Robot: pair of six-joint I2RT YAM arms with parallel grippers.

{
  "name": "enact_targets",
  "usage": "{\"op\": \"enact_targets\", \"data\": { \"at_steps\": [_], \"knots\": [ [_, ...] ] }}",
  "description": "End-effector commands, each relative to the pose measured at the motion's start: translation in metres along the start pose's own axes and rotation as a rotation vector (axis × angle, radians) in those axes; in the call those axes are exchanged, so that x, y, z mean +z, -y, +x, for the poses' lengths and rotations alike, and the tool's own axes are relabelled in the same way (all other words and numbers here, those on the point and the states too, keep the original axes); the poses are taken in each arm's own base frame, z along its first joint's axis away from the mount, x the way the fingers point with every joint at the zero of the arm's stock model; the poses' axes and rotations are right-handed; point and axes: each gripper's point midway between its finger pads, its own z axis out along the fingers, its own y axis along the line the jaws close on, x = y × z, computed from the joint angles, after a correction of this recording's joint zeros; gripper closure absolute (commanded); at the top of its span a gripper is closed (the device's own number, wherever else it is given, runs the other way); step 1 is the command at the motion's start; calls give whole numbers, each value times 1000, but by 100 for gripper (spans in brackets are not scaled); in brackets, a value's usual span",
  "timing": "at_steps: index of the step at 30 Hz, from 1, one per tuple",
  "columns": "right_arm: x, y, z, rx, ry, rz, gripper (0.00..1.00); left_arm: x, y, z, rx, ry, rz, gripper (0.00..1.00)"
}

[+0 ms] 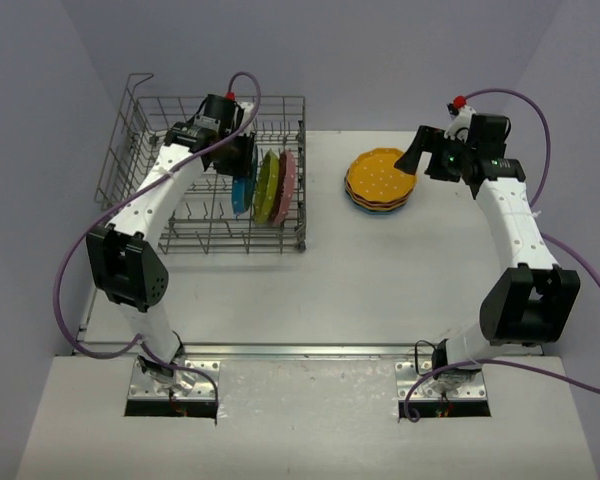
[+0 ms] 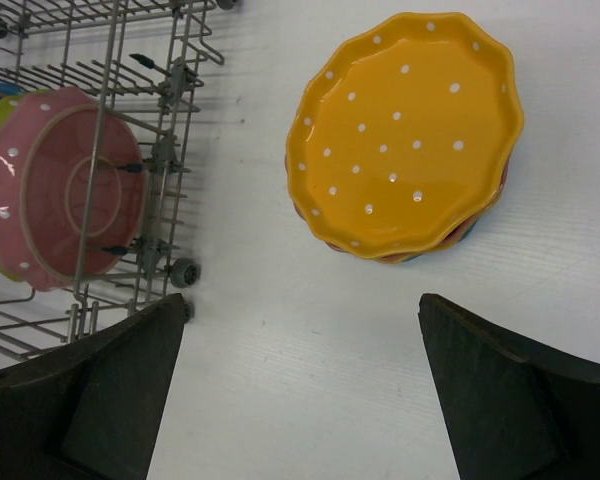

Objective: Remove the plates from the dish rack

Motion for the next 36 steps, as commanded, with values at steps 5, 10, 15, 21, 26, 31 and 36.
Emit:
{"op": "enact_targets", "data": {
  "at_steps": [5, 10, 15, 21, 26, 31, 36],
  "knots": [
    [-23, -36, -37, 7, 88, -119, 1, -131, -26, -111, 289, 490, -257, 100],
    [-25, -46, -39, 29, 86, -164, 1, -156, -8, -117, 430, 565, -336, 100],
    [-29, -64, -39, 65, 66, -266, 1, -164, 19, -98, 671, 619, -432, 100],
    [-30, -89, -34, 157, 7, -422, 1, -180, 60, -67, 1012, 709, -502, 100],
    [-22, -105, -25, 246, -76, -524, 1, -179, 100, -27, 1315, 748, -488, 100],
    [-15, -132, -4, 209, -150, -590, 1, -181, 137, 5, 1541, 859, -494, 100],
    [-8, -173, 35, 133, -282, -697, 1, -169, 170, 40, 1714, 909, -459, 100]
  ]
}}
